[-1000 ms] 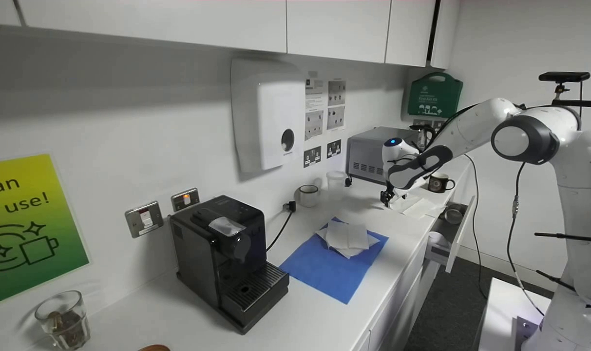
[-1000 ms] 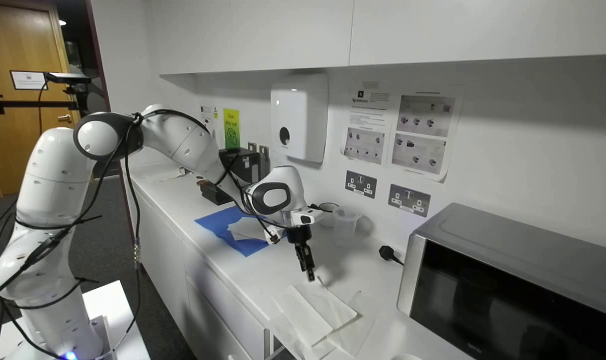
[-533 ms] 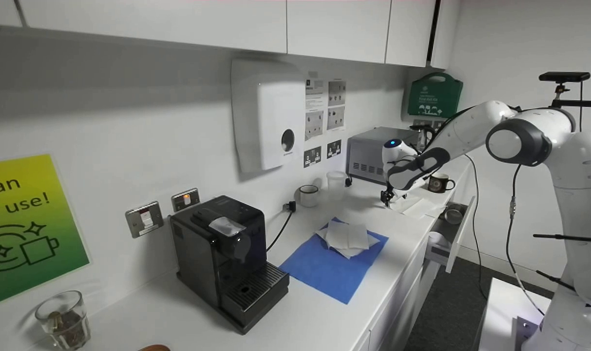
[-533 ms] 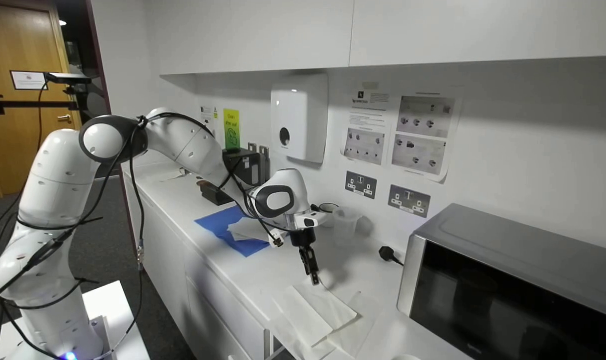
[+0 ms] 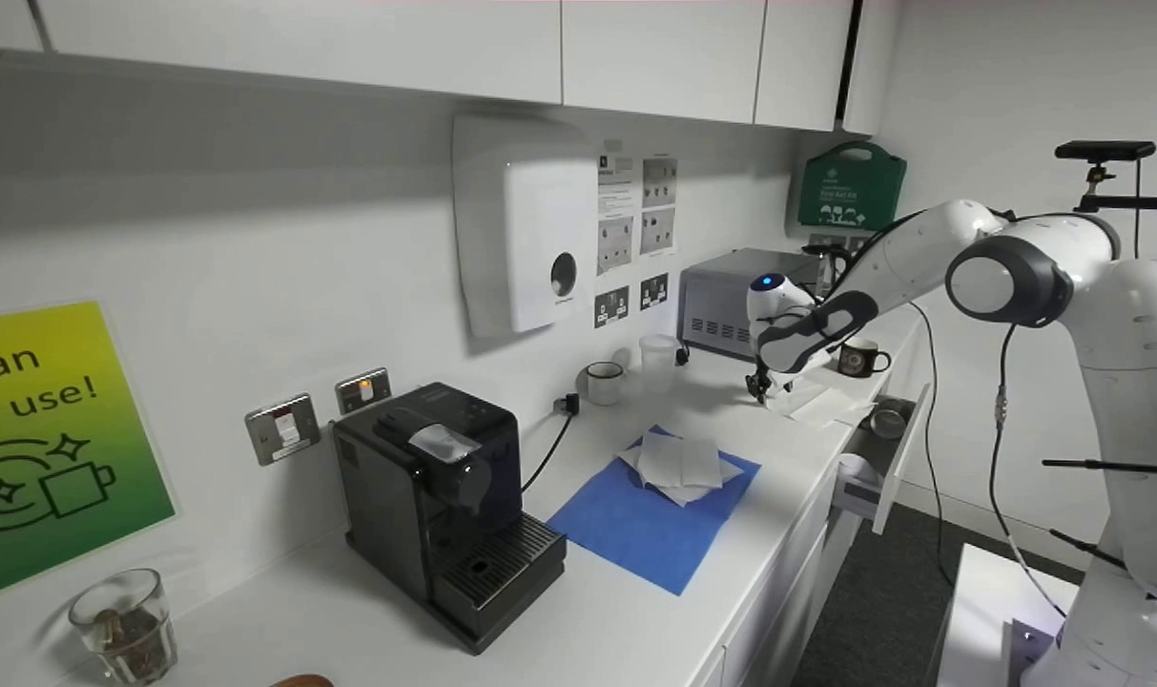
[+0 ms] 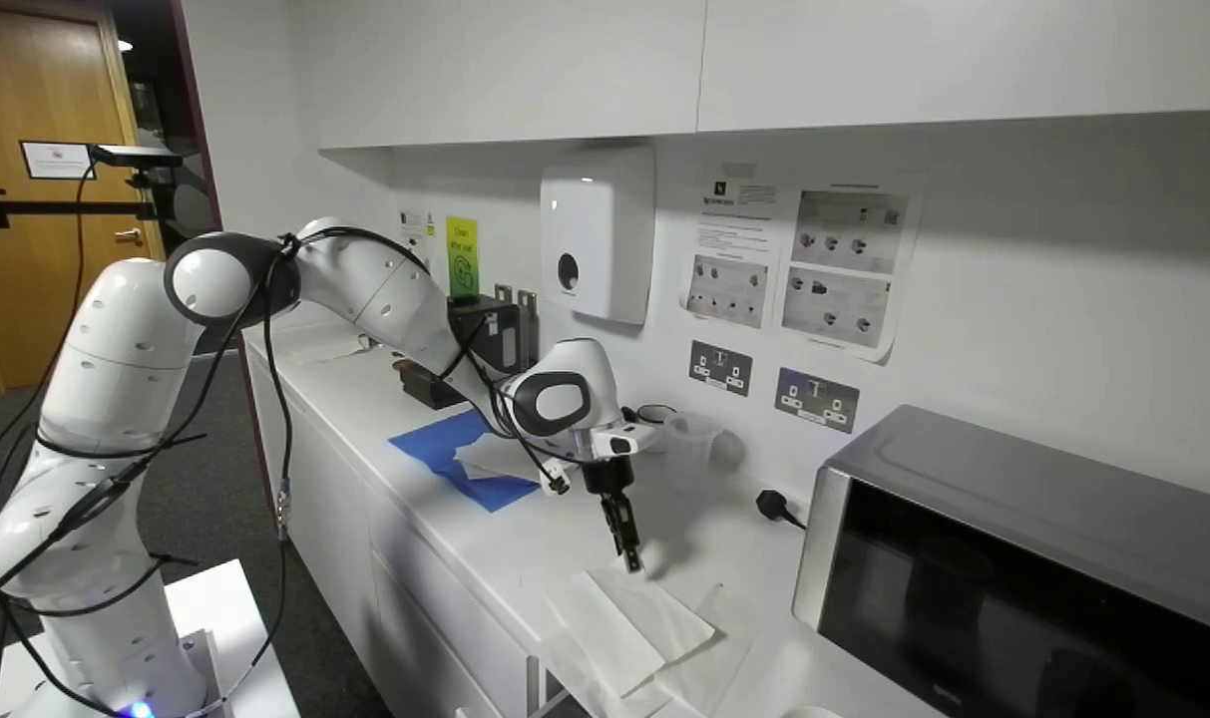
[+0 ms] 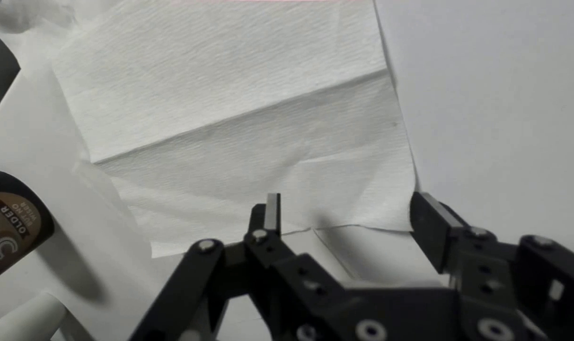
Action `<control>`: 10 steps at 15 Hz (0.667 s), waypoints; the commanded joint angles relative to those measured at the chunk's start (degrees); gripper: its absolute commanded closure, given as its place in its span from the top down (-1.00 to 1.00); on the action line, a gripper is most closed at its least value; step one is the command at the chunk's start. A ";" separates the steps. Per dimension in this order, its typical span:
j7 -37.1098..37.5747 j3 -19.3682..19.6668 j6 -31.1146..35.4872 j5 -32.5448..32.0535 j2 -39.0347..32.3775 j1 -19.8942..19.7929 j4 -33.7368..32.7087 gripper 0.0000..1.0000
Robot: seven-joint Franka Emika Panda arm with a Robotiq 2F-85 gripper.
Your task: Unfold the blue placemat, place the white napkins on the mat then fold the mat in half
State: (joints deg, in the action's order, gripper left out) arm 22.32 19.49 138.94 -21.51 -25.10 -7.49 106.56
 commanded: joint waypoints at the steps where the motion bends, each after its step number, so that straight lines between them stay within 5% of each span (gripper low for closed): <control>1: 1.43 0.97 1.14 -1.14 -1.07 0.45 -1.16 -0.13; 6: 1.40 1.01 1.03 -1.08 -1.28 0.43 -1.22 -0.90; 10: 1.40 1.13 1.14 -1.04 -1.49 0.40 -1.22 -1.00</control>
State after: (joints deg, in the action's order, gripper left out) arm 22.32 19.62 138.94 -21.51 -25.64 -7.49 106.51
